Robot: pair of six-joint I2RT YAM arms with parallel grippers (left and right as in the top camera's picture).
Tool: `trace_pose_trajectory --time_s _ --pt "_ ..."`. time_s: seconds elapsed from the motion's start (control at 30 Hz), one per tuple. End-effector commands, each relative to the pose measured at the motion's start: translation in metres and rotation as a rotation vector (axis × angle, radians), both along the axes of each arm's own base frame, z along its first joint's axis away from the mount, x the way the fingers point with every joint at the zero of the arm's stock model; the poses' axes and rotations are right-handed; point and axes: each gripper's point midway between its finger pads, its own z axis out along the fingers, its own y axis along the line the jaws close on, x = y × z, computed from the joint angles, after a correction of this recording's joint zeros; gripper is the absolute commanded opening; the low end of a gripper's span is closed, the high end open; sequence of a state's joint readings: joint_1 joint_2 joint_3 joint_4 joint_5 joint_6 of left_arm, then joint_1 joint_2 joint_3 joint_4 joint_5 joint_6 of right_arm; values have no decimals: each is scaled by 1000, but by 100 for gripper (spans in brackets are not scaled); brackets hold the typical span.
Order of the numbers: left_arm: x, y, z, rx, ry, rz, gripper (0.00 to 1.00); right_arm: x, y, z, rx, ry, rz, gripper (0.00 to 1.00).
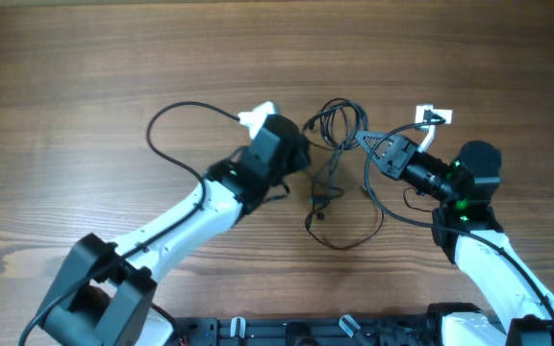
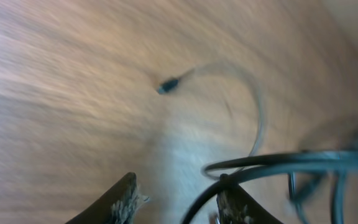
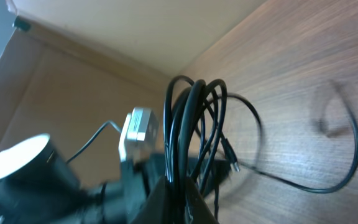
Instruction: Untangle cables
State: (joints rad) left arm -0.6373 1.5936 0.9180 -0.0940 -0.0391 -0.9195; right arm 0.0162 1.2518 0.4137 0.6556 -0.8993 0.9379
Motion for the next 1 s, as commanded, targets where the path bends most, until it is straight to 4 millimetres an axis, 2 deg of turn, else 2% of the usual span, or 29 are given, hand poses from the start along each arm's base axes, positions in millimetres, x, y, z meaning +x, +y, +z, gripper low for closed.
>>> trace_pose_trajectory --time_s 0.0,0.1,0.17,0.2,0.23,0.3,0.33,0.37,0.4,0.43,0.47,0.5,0.53,0.57,0.6,0.63,0.67,0.7,0.77,0.8,0.87,0.9,0.97 --pt "32 50 -3 21 -7 152 38 -15 11 6 -13 -65 123 4" --pt "56 84 12 -11 -56 227 32 -36 22 9 -40 -156 264 4" --pt "72 98 43 -42 -165 208 30 -43 24 7 -44 -167 308 4" --pt "75 101 52 -53 -189 204 30 -43 24 6 -45 -166 308 4" --pt "78 108 70 -57 -245 194 30 -43 24 6 -56 -185 311 4" --pt "80 125 96 -32 -322 199 25 -41 24 6 -80 -223 303 4" --pt "79 136 109 -23 -355 212 20 -39 23 6 -93 -236 289 4" --pt "77 149 122 -21 -381 236 8 -32 20 4 -115 -245 248 4" --pt "72 166 136 -22 -401 274 4 -24 16 3 -152 -276 206 5" --pt "68 174 141 -21 -404 290 4 -18 12 0 -197 -309 166 10" --pt "62 178 144 -21 -397 292 8 -9 6 -6 -243 -313 114 34" --pt "56 176 143 -23 -376 279 27 1 -5 -20 -302 -263 33 46" --pt "52 174 139 -27 -352 263 51 8 -15 -35 -351 -203 -33 49" --pt "45 170 128 -30 -300 238 72 17 -44 -73 -453 -13 -199 73" --pt "40 170 119 -19 -257 235 79 13 -74 -105 -556 153 -335 99" --pt "34 171 109 -6 -211 235 86 8 -85 -118 -611 211 -374 100" --pt "31 172 104 0 -189 234 90 6 -89 -119 -620 231 -384 100" --pt "26 172 97 9 -157 234 100 10 -90 -111 -611 224 -390 100" --pt "21 173 91 18 -125 233 100 21 -92 -79 -605 195 -404 100" --pt "20 173 89 21 -115 233 100 27 -86 -58 -598 152 -369 100" --pt "19 171 87 17 -106 227 100 31 -57 -21 -591 -12 -184 100" --pt "19 167 85 16 -102 216 100 33 -52 -12 -600 -27 -154 100" --pt "19 155 75 21 -79 185 100 36 -41 -12 -630 -22 -97 100"
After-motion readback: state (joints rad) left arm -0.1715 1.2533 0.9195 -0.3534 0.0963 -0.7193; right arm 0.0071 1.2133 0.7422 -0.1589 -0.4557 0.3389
